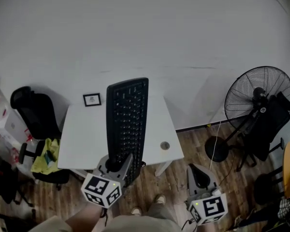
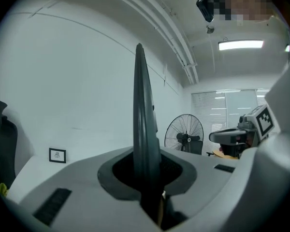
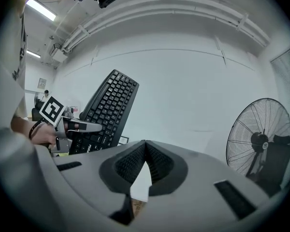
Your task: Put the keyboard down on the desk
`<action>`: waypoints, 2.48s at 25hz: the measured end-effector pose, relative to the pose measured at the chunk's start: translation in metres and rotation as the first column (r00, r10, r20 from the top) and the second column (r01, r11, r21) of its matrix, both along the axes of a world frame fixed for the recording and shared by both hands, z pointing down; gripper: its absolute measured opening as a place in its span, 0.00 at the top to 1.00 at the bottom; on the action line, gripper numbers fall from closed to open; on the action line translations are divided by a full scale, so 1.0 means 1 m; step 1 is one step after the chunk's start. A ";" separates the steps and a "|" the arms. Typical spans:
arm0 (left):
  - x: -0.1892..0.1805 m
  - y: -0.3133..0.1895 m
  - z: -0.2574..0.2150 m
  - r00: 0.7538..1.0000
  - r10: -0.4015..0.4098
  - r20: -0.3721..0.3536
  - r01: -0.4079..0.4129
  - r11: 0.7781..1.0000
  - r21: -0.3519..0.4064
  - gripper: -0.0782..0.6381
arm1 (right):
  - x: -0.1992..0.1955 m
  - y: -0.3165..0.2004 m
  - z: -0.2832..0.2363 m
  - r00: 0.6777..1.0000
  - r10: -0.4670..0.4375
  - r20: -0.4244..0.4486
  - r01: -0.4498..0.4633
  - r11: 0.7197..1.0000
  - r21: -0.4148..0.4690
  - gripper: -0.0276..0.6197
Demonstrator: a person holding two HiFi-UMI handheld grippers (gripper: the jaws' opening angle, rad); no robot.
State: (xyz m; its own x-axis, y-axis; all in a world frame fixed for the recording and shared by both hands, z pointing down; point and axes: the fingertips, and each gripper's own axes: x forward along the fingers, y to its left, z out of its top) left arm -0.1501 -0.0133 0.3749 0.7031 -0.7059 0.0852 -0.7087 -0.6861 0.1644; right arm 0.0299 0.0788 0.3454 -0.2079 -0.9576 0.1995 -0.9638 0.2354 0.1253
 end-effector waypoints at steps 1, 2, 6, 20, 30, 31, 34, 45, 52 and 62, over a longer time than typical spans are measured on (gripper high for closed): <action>0.004 -0.007 0.002 1.000 0.005 -0.002 -0.005 1.000 -0.005 0.77 | 0.004 -0.006 0.003 1.000 0.007 -0.003 -0.007 1.000 -0.007 0.92; 0.008 -0.014 0.004 1.000 0.009 -0.002 -0.009 1.000 -0.011 0.77 | 0.008 -0.012 0.005 1.000 0.010 -0.007 -0.010 1.000 -0.015 0.92; 0.033 -0.041 0.019 1.000 0.014 0.018 -0.013 0.999 -0.038 0.77 | 0.035 -0.040 0.018 1.000 0.011 -0.010 -0.011 0.999 -0.032 0.92; 0.124 -0.165 0.061 0.993 -0.094 0.067 0.104 0.980 -0.169 0.77 | 0.150 -0.193 0.052 0.985 -0.078 0.152 0.099 0.986 -0.132 0.92; 0.168 -0.224 0.089 0.985 -0.136 0.105 0.159 0.953 -0.257 0.77 | 0.194 -0.272 0.065 0.975 -0.141 0.172 0.169 0.972 -0.162 0.92; 0.169 -0.227 0.092 0.985 -0.139 0.103 0.163 0.949 -0.269 0.77 | 0.193 -0.275 0.066 0.974 -0.144 0.175 0.173 0.971 -0.165 0.92; 0.168 -0.232 0.099 0.983 -0.147 0.114 0.174 0.941 -0.290 0.77 | 0.189 -0.280 0.070 0.972 -0.154 0.180 0.185 0.967 -0.176 0.92; 0.171 -0.269 0.124 0.990 -0.067 0.121 0.107 0.924 -0.366 0.77 | 0.172 -0.313 0.090 0.991 -0.096 0.095 0.116 0.966 -0.231 0.92; 0.179 -0.296 0.169 0.997 -0.035 0.072 0.066 0.870 -0.488 0.77 | 0.156 -0.329 0.095 0.993 -0.103 0.062 0.115 0.962 -0.249 0.92; 0.197 -0.337 0.239 1.000 -0.002 0.019 0.014 0.757 -0.653 0.77 | 0.162 -0.362 0.149 0.997 -0.046 0.065 0.067 0.928 -0.366 0.92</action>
State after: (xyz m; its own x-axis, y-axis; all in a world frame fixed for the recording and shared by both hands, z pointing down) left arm 0.0465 -0.3499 0.6143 0.6920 -0.4806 0.5386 -0.7203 -0.4106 0.5591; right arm 0.1916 -0.2836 0.4948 -0.2798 -0.8055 0.5224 -0.9504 0.3093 -0.0321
